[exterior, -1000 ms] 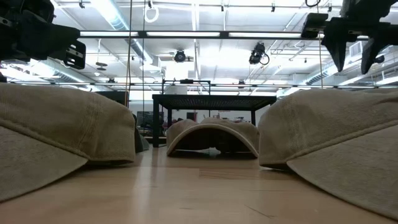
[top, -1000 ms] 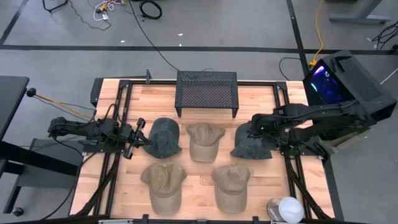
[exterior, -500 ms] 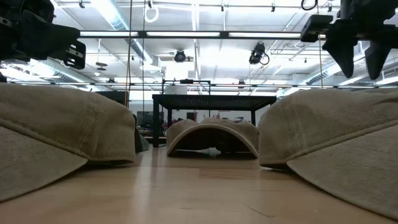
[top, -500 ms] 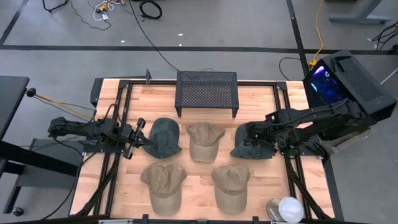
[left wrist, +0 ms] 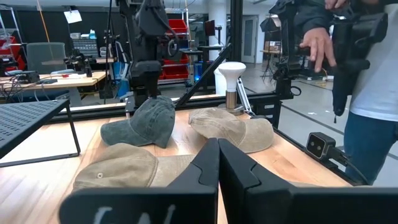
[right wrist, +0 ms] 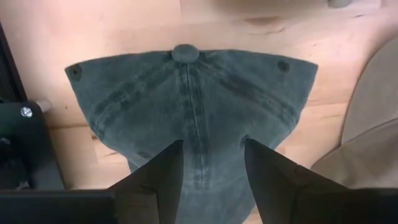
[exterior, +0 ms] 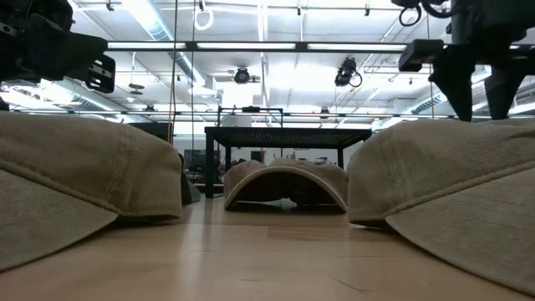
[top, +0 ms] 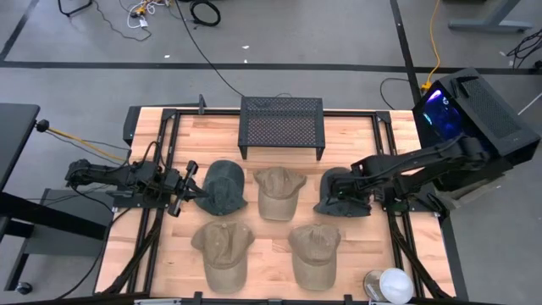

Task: Pick & Place hat
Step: Put the right black cap on the shelf

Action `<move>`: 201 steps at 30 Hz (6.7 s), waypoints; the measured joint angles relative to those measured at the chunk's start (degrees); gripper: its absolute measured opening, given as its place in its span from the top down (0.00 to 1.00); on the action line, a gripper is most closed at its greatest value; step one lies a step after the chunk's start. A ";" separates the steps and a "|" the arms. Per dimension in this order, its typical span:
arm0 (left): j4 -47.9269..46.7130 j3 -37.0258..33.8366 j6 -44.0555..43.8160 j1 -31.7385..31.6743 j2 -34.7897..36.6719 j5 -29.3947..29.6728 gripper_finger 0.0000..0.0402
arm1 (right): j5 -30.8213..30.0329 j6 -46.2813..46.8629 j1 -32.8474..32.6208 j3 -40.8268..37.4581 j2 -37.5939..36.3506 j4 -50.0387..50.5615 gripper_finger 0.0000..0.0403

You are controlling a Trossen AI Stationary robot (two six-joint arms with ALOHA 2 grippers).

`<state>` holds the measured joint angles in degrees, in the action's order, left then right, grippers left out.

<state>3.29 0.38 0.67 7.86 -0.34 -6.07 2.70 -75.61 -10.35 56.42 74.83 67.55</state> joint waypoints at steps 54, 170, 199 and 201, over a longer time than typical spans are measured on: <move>-0.01 0.02 0.00 -0.02 -0.02 0.00 0.99 | -0.05 10.15 0.70 5.59 1.16 6.66 0.99; -0.02 0.01 0.00 -0.02 -0.02 0.00 0.99 | -9.08 92.90 39.91 46.12 15.15 -18.78 0.99; -0.02 0.02 0.00 0.00 -0.02 0.00 0.99 | -6.09 92.72 39.89 46.10 15.08 -21.00 0.99; -0.02 0.00 0.00 -0.02 -0.02 0.00 0.99 | -5.89 92.71 39.89 46.10 15.08 -20.98 0.99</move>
<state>3.27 0.39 0.67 7.84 -0.36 -6.07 -3.19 17.10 29.54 102.52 89.91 46.57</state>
